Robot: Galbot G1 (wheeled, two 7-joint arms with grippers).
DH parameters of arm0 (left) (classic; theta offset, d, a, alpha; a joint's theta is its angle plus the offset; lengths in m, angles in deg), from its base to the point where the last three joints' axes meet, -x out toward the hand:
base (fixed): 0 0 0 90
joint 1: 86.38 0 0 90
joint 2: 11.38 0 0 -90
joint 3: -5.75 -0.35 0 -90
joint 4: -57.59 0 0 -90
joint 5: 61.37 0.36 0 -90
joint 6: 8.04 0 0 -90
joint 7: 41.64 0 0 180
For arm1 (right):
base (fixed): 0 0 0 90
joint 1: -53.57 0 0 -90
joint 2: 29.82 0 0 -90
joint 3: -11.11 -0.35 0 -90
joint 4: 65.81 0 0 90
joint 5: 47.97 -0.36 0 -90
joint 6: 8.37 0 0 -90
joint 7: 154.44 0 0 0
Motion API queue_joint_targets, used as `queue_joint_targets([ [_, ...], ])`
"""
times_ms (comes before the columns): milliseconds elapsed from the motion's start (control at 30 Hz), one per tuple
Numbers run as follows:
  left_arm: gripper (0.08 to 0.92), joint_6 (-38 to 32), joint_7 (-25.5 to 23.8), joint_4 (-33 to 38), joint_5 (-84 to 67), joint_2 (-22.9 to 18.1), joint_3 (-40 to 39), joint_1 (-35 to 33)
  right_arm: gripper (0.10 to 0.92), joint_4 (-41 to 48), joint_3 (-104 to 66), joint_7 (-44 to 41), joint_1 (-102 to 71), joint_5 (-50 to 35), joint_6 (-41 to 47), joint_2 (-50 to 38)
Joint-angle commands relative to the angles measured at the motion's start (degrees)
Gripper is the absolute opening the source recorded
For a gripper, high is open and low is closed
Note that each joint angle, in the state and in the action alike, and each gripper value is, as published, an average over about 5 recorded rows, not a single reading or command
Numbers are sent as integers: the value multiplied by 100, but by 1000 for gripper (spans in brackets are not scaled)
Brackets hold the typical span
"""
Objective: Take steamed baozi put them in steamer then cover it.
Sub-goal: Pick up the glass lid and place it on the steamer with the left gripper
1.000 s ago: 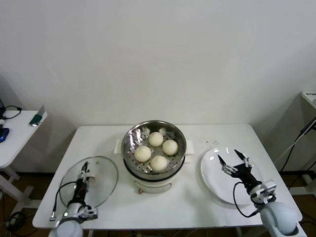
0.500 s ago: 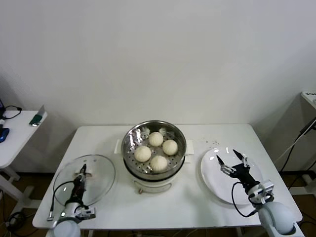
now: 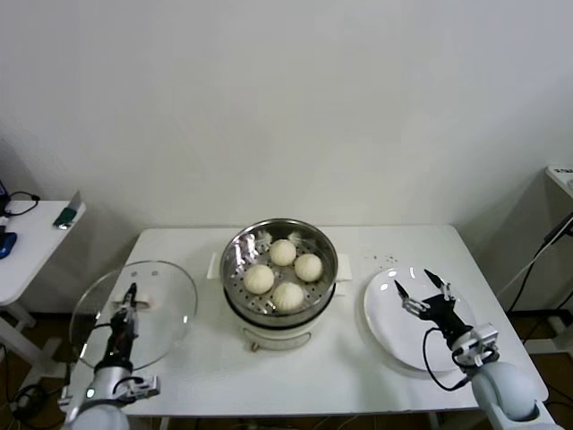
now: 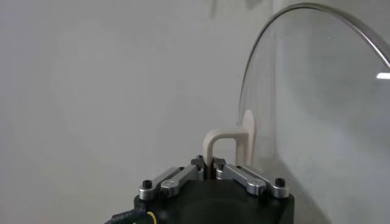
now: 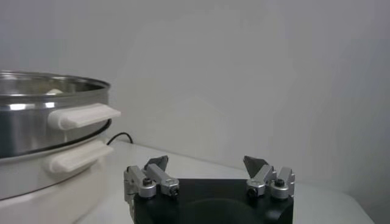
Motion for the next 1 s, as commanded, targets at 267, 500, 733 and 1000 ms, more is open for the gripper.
queue_joint_targets([
  [267,146,2420,-624,2158,-671,1956,-1119,16,823,342,382,127,444,125,31,-71],
  [500,146,3293,-1028,2060,-955,2326,-2851,1252,823,450,585,150,646,211,38,-41],
  [733,146,3552,-1670,1682,-506,1797,-4076,2336,823,545,704,132,801,328,57,14],
  [1000,146,3552,-2256,1155,119,767,-4734,3005,823,717,792,137,934,425,61,102],
])
